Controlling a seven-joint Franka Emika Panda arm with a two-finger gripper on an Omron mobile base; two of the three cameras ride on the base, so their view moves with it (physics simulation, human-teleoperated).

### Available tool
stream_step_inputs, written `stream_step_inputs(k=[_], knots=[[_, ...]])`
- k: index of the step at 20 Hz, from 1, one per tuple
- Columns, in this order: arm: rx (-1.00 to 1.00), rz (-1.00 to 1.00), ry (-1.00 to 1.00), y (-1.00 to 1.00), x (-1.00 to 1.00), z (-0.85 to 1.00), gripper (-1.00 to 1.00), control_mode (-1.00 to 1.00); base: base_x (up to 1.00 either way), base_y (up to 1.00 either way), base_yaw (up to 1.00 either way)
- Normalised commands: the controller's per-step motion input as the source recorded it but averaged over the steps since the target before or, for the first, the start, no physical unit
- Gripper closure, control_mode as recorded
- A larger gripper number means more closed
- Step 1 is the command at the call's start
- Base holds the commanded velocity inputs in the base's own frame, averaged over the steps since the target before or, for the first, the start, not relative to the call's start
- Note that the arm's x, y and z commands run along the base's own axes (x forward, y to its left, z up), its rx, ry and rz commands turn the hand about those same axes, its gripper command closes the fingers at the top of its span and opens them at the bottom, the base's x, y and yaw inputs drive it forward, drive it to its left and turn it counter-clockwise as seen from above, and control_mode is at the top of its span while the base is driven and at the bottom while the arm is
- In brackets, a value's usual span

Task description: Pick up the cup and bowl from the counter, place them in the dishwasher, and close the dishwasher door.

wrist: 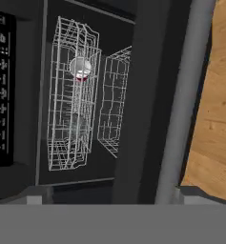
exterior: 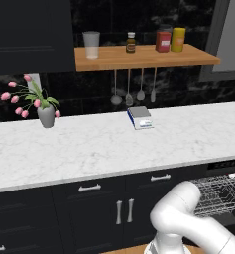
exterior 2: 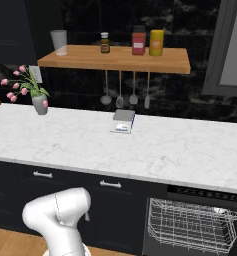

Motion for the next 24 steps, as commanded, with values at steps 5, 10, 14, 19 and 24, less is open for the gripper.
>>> stream_step_inputs(k=[5,10,14,19,24], knots=[[0.16,-0.29,-0.14,-0.25,0.04,-1.00,-1.00,-1.00,0.00,0.00,0.00],[0.03,-0.26,-0.07,-0.21,0.44,-1.00,-1.00,-1.00,0.00,0.00,0.00],[0.00,-0.23,-0.14,-0.10,0.59,-1.00,-1.00,-1.00,0.00,0.00,0.00],[0.07,-0.20,-0.29,0.00,0.59,-0.97,-1.00,-1.00,0.00,0.00,0.00],[0.37,-0.16,-0.54,0.00,0.58,-0.24,-1.00,-1.00,0.00,0.00,0.00]])
